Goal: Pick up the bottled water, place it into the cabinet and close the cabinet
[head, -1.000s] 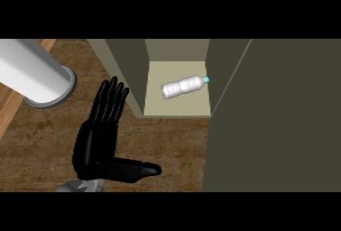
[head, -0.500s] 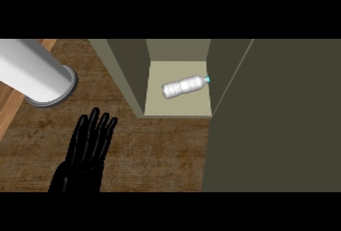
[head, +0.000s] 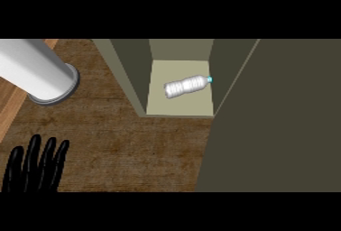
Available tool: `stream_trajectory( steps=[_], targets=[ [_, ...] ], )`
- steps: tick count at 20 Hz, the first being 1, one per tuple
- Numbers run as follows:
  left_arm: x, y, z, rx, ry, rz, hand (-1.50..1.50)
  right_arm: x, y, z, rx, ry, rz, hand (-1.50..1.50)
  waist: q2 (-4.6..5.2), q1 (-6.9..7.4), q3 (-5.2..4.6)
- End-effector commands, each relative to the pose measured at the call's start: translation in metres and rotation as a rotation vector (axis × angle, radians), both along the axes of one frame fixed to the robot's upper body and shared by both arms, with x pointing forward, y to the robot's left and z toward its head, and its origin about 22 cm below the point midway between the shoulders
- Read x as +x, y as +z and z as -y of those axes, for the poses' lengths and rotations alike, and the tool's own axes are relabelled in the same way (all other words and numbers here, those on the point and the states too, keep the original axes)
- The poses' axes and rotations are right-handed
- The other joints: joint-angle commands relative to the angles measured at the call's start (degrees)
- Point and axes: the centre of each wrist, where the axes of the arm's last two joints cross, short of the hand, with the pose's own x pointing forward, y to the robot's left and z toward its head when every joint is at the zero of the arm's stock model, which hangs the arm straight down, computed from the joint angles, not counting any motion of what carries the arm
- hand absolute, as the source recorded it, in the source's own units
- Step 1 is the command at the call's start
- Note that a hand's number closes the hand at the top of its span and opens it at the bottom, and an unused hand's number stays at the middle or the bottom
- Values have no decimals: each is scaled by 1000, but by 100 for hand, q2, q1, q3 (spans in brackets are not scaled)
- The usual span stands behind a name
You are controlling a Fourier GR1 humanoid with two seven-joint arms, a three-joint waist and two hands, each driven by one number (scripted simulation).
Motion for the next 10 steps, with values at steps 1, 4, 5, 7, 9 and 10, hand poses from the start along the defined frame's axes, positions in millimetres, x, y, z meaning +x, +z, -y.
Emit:
stream_trajectory(
  steps=[1, 4, 5, 7, 9, 10],
  targets=[
    [-15, 8, -26, 4, 22, -1, -150, -9, 23, -34, 89, 145, 52, 150, -55, 33, -24],
    [-27, 5, -33, -16, 20, -11, -150, -9, 18, -45, 69, 165, 37, 150, -58, 83, -26],
    [-32, 14, -40, -23, 4, 10, -150, -8, 25, -41, 76, 148, 39, 150, -63, 126, -29],
    [-29, 21, -45, -35, 17, 3, -150, -10, 32, -47, 72, 163, 56, 150, -48, 86, -29],
    [-37, 9, -47, -32, 11, 2, -150, -2, 30, -53, 74, 153, 48, 150, -48, 211, -36],
    [-42, 19, -49, -41, -3, 6, -150, 0, 30, -52, 74, 154, 38, 150, -49, 254, -31]
  ],
)
